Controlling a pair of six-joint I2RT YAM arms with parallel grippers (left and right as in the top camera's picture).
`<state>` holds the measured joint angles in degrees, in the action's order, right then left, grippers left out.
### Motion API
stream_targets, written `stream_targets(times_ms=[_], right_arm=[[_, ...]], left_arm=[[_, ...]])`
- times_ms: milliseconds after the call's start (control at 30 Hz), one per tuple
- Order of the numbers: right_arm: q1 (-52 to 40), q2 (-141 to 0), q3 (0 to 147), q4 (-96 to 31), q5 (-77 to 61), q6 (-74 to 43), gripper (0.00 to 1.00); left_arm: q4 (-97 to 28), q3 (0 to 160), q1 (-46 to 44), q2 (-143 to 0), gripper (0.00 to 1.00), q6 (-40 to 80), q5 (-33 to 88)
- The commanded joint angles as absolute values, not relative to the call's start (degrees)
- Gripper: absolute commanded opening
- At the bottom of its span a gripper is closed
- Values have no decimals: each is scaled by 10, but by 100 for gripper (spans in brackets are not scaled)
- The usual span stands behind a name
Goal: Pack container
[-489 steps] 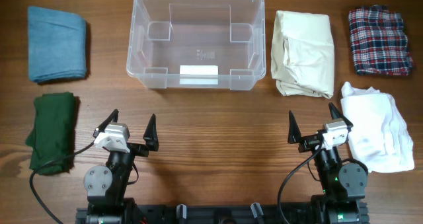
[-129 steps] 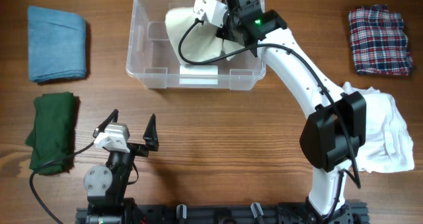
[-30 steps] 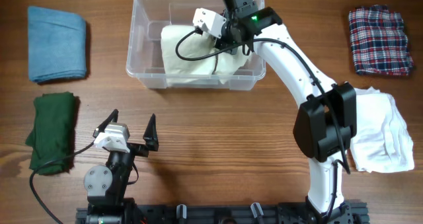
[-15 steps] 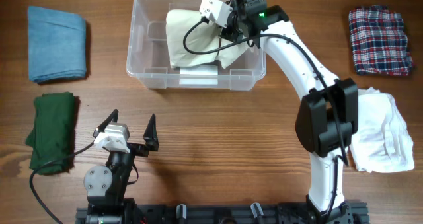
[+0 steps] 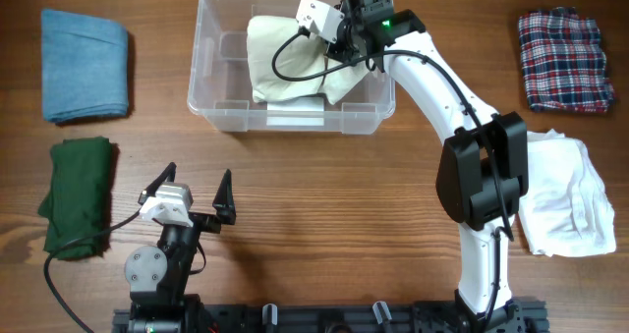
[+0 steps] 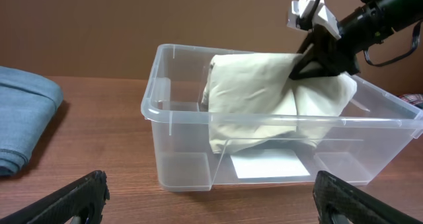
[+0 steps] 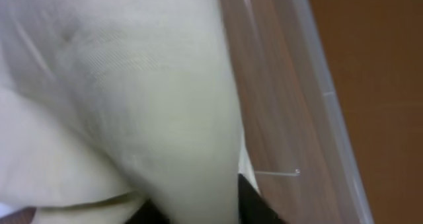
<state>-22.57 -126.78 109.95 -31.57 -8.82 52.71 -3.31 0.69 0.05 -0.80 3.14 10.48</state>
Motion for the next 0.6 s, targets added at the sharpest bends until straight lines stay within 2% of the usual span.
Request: stream_targets(times_ms=[0,133,300,500,567], right_arm=[[-225,-1274,1100,-305,-97,525,45],[-225,-1274,1100,-305,-97,525,47],[-225,-1274,1100,-295,-84,525,60],[-225,-1262,1100,-289,-73,524,60],[-225,-1256,1100,-290,-73,523,50]], left_arm=[[-35,3,-3,-4,100,35,100],[-35,3,-3,-4,100,35,100],[-35,3,-3,-4,100,35,100],[-35,3,-3,-4,100,35,100],[-35,3,-3,-4,100,35,100]])
